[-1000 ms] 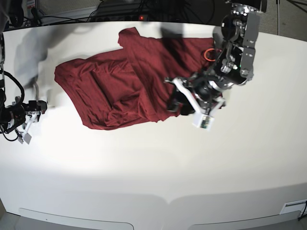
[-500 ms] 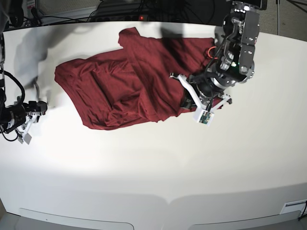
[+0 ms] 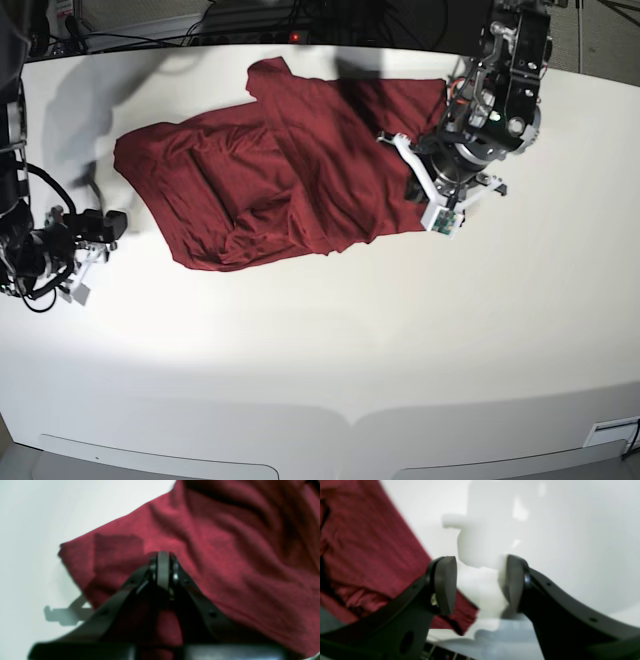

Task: Fold the T-shirt properly
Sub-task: 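Grasp the opposite shirt end with the right gripper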

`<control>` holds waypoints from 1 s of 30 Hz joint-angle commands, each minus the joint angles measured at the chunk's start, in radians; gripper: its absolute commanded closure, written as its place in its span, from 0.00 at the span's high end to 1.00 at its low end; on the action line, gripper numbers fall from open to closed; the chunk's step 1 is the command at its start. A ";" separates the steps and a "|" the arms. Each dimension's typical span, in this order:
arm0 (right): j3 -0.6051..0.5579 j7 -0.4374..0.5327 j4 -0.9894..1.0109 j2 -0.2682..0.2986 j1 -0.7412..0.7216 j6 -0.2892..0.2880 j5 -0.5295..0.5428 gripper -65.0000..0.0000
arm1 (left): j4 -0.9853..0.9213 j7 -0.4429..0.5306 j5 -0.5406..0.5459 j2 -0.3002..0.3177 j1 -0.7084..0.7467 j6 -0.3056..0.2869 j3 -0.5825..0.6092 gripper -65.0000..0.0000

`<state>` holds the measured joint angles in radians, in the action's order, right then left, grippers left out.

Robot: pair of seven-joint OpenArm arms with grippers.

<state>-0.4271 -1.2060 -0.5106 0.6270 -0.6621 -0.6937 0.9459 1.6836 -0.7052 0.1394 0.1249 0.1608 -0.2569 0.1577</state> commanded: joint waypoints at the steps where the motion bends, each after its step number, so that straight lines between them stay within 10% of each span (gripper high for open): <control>1: -0.002 -0.037 0.000 -0.018 -0.002 -0.004 0.004 0.51 | 0.018 0.025 0.007 0.015 -0.008 0.023 -0.002 0.00; 30: -0.002 -0.190 0.000 -0.182 0.001 -0.004 0.079 0.51 | 0.018 0.026 -0.039 0.064 -0.009 0.074 -0.002 0.00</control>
<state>-0.4255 -1.4296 -0.5117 0.4461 -0.6621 -0.6933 1.0618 1.6836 -0.6979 0.1040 0.1856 0.1631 -0.1833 0.1577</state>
